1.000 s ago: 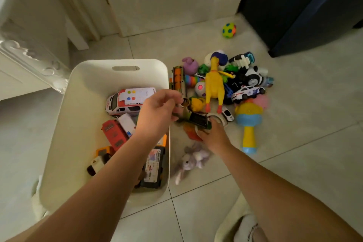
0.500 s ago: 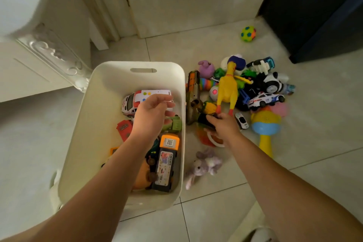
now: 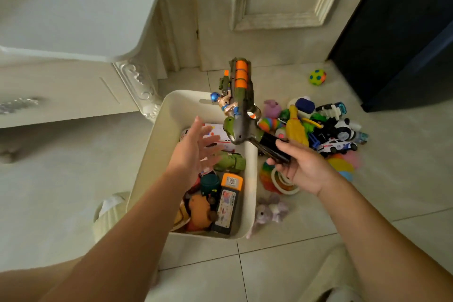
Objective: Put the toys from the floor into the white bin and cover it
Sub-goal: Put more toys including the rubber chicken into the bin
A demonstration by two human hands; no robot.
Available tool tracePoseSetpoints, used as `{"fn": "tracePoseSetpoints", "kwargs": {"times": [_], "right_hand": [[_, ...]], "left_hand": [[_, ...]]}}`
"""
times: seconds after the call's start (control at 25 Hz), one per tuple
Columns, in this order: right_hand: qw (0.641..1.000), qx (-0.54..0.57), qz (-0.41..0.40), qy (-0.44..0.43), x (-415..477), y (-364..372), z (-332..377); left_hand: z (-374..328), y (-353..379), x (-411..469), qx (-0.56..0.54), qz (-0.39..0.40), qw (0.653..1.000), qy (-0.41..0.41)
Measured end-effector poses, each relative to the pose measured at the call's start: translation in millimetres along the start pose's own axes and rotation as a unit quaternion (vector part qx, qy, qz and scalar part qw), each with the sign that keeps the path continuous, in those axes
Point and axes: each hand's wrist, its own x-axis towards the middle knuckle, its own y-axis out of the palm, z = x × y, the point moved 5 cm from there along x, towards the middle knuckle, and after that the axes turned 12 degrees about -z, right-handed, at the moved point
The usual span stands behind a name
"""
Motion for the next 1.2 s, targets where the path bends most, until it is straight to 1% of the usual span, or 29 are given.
{"fn": "tracePoseSetpoints", "kwargs": {"times": [0.08, 0.16, 0.2, 0.24, 0.28, 0.32, 0.36, 0.44, 0.48, 0.56, 0.6, 0.64, 0.72, 0.8, 0.84, 0.92, 0.96, 1.04, 1.12, 1.2], "right_hand": [[0.996, -0.079, 0.052, -0.001, -7.4, 34.4, 3.4], [0.977, -0.190, 0.093, 0.022, -11.8, 62.8, -11.4], [0.955, -0.280, 0.098, 0.021, -10.2, 71.1, -23.8], [0.921, -0.379, 0.090, 0.000, -4.8, 75.9, -36.0], [0.892, -0.447, 0.066, -0.027, 2.9, 79.0, -45.9], [0.879, -0.473, 0.027, -0.058, 10.6, 80.6, -50.2], [0.879, -0.467, -0.020, -0.093, 16.9, 80.5, -48.8], [0.888, -0.414, -0.112, -0.164, 24.9, 75.8, -35.6], [0.891, -0.384, -0.151, -0.190, 27.8, 70.7, -27.4], [0.894, -0.335, -0.199, -0.221, 28.3, 60.7, -13.6], [0.892, -0.329, -0.211, -0.229, 26.7, 57.4, -7.9], [0.888, -0.329, -0.217, -0.235, 25.4, 54.6, -4.2], [0.882, -0.333, -0.226, -0.245, 23.9, 45.5, -1.7], [0.879, -0.329, -0.236, -0.253, 24.9, 36.5, -3.2], [0.875, -0.328, -0.245, -0.257, 27.3, 31.9, -4.9], [0.863, -0.344, -0.261, -0.263, 30.6, 25.3, -8.2], [0.861, -0.345, -0.269, -0.259, 31.5, 21.7, -9.7], [0.887, -0.281, -0.294, -0.217, 34.5, 5.5, -11.8], [0.909, -0.200, -0.332, -0.154, 42.3, -25.5, -11.9], [0.917, -0.166, -0.352, -0.085, 51.7, -62.9, -15.2]], "left_hand": [[-7.6, -14.9, -4.1, -0.083, 0.048, 0.995, -0.023], [-12.6, -31.4, -6.3, -0.105, 0.051, 0.993, -0.025], [-12.8, -40.1, -5.5, -0.079, 0.031, 0.996, -0.017], [-11.1, -46.6, -3.6, -0.035, 0.010, 0.999, -0.007], [-8.7, -51.1, -0.6, 0.021, -0.009, 1.000, 0.003], [-5.4, -52.3, 1.2, 0.074, -0.020, 0.997, 0.010], [-1.7, -50.4, 2.2, 0.121, -0.025, 0.992, 0.017], [6.9, -37.4, 0.9, 0.202, -0.011, 0.979, 0.039], [12.2, -26.6, 0.7, 0.247, 0.003, 0.967, 0.059], [28.4, -1.4, 0.0, 0.343, 0.041, 0.933, 0.097], [39.4, 10.8, 0.3, 0.363, 0.070, 0.924, 0.097], [50.8, 21.5, 1.6, 0.363, 0.100, 0.923, 0.078], [67.6, 34.7, 1.1, 0.339, 0.149, 0.929, 0.016], [72.4, 35.8, 3.4, 0.336, 0.156, 0.929, -0.012], [72.5, 34.8, 4.8, 0.344, 0.154, 0.926, -0.011], [70.2, 35.2, 5.1, 0.384, 0.158, 0.910, 0.005], [71.0, 34.4, 7.4, 0.397, 0.158, 0.904, 0.005], [71.9, 31.3, 10.2, 0.401, 0.161, 0.902, -0.019], [71.4, 27.4, 12.5, 0.380, 0.150, 0.912, -0.028], [68.8, 23.6, 16.4, 0.364, 0.130, 0.922, -0.025]]}}
